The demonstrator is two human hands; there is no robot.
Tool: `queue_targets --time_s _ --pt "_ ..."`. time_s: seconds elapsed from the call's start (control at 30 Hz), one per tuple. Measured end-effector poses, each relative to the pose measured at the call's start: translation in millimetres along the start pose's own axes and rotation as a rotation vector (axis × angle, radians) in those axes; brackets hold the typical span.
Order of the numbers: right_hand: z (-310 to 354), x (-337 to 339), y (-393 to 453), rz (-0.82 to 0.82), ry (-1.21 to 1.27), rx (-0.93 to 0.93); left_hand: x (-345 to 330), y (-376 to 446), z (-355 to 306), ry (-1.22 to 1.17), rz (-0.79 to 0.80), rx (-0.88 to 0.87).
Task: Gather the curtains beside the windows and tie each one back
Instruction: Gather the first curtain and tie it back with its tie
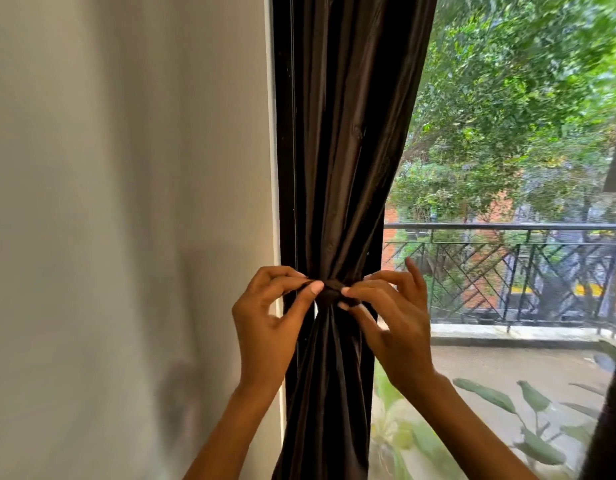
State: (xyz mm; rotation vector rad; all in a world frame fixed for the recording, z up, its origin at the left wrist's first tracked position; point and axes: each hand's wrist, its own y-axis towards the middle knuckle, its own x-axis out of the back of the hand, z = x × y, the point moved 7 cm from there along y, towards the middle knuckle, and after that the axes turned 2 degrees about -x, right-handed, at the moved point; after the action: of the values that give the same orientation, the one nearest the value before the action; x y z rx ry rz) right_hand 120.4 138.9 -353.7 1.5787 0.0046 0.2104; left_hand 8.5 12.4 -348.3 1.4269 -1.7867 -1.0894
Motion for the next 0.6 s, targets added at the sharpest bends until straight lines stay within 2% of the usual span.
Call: queue_targets --time_s 0.13,0.23,0.3,0.43,0.6 --pt "7 5 1 -0.075 -0.095 0.066 -5 -2 9 -0.132 0.013 0.173" --pt "12 4 7 -0.048 -0.081 0.072 -6 -1 13 -0.173 -0.005 0.263" --pt "11 4 11 -0.004 -0.008 0.039 -5 0 12 -0.149 -0.002 0.252" --pt "4 7 14 0.105 0.073 -0.025 7 7 5 0.002 -0.03 0.108" --pt "-8 13 14 0.193 0.093 -0.108 12 14 -12 0.315 -0.019 -0.25"
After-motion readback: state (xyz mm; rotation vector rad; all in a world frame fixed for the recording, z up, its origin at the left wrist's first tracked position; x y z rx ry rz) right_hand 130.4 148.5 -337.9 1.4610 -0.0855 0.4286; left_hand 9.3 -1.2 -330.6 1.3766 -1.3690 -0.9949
